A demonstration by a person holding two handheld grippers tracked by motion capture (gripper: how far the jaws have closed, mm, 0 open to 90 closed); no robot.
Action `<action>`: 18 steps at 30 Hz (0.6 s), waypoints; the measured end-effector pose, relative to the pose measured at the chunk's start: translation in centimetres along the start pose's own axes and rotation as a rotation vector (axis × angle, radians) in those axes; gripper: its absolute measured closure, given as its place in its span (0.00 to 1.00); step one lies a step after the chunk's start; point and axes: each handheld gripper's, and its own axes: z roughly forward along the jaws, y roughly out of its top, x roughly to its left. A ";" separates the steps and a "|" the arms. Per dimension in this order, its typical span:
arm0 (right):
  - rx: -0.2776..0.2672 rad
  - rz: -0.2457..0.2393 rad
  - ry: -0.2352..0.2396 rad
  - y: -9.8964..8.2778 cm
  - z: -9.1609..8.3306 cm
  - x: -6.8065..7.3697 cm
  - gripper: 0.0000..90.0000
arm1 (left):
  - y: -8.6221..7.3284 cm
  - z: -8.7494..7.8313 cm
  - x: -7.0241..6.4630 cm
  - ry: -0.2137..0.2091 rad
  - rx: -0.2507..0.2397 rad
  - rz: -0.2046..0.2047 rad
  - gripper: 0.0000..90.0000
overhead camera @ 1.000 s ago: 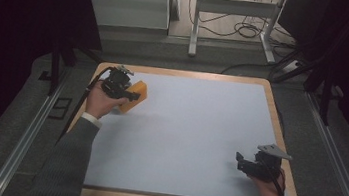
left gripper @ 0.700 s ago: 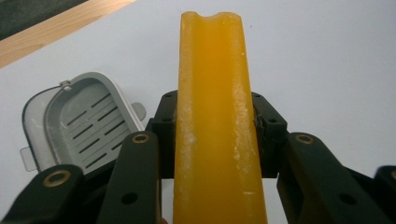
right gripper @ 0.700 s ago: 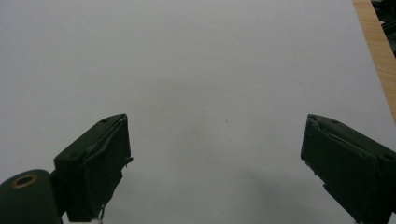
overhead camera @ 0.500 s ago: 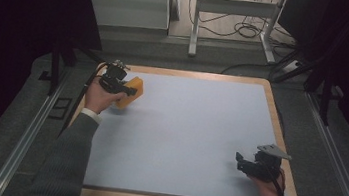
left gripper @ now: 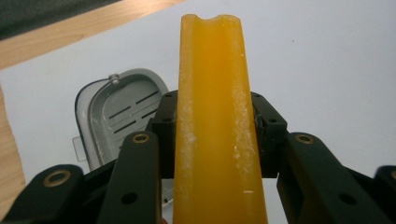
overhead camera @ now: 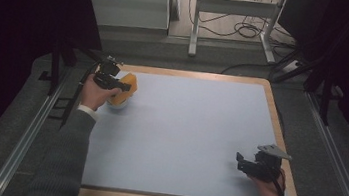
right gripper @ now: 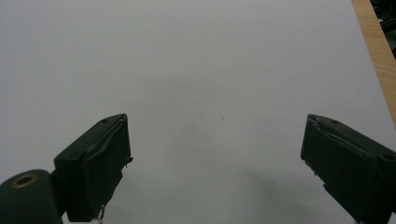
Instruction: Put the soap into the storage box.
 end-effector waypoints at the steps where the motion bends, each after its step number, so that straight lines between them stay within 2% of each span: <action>1: 0.000 0.000 0.001 0.0 0.0 0.0 0.09 | 0.0 0.1 0.2 0.003 0.003 -0.008 0.68; 11: 0.007 -0.007 -0.009 -0.1 0.1 0.0 0.09 | -0.2 1.2 1.6 0.009 0.009 -0.055 0.68; 18: 0.009 -0.011 -0.009 -0.1 0.2 0.0 0.09 | -0.1 1.4 2.8 0.025 -0.016 -0.098 0.68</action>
